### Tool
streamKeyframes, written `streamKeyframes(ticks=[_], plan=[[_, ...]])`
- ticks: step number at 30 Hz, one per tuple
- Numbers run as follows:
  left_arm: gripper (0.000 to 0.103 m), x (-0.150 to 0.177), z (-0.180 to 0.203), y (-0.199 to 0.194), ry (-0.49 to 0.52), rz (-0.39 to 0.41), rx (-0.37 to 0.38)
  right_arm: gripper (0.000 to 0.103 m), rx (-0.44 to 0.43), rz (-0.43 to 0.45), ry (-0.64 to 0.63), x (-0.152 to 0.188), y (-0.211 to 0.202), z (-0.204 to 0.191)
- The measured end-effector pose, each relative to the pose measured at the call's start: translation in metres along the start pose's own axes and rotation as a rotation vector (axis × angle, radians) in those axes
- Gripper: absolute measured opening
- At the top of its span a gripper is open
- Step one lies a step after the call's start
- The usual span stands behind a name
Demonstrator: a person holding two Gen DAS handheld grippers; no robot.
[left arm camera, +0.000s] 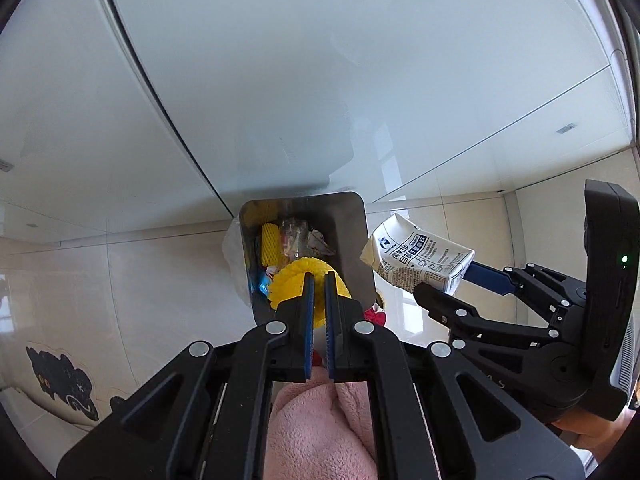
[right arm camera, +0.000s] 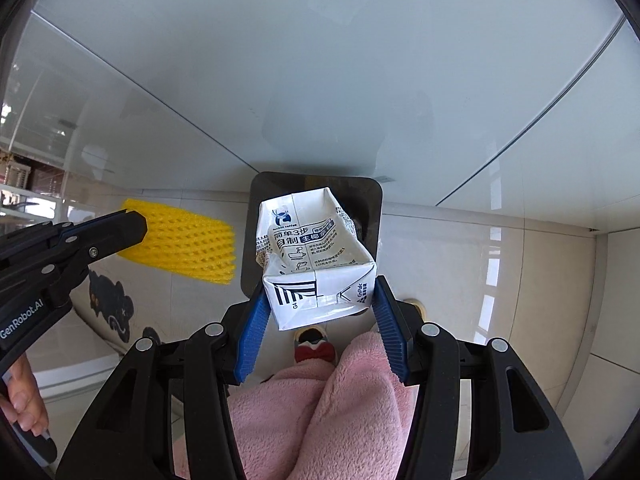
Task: Collect trash
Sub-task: 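Open both grippers to drop the foam net and carton into the bin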
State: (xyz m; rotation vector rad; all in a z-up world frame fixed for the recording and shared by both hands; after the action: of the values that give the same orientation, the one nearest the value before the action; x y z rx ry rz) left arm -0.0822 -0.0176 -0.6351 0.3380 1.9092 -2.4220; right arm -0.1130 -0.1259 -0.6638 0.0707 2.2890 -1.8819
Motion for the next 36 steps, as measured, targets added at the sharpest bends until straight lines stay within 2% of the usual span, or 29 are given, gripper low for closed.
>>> streamKeyframes(ticks=[6,13,15,18,21,27,36], plan=[[0.003,-0.005,-0.009,0.021,-0.013,-0.032,0.001,0.052,-0.004,-0.040,0.048,-0.004,0.029,0.003],[0.006,-0.010,-0.012,0.031,-0.015,-0.055,0.001,0.054,-0.010,-0.055,0.054,-0.007,0.040,0.003],[0.027,-0.011,-0.013,0.029,-0.021,-0.055,-0.006,0.055,-0.020,-0.061,0.060,-0.008,0.040,0.002],[0.040,-0.014,-0.017,0.026,-0.023,-0.040,-0.023,0.062,-0.008,-0.062,0.053,-0.005,0.040,0.001],[0.047,-0.015,-0.019,0.021,-0.031,-0.037,-0.026,0.064,-0.002,-0.065,0.060,-0.005,0.038,0.004],[0.051,-0.022,-0.018,0.001,-0.036,-0.017,-0.028,0.064,0.003,-0.066,0.077,-0.006,0.026,0.008],[0.061,-0.031,-0.007,-0.048,-0.018,0.032,-0.029,0.064,0.007,0.007,0.077,-0.023,-0.032,0.002]])
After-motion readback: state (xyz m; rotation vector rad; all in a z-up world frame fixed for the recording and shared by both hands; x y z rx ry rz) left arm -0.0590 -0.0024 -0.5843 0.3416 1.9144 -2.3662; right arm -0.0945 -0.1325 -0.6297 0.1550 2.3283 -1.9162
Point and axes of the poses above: each gripper's, at about its wrist camera, not at the fingertips, and y roughly the way its jaws point, z to its right, x to its underside, the point moved 10 cm from there along y, roughly the way its jaws point, and after that the axes turned 3 degrees about z, right-handed, at the moved point
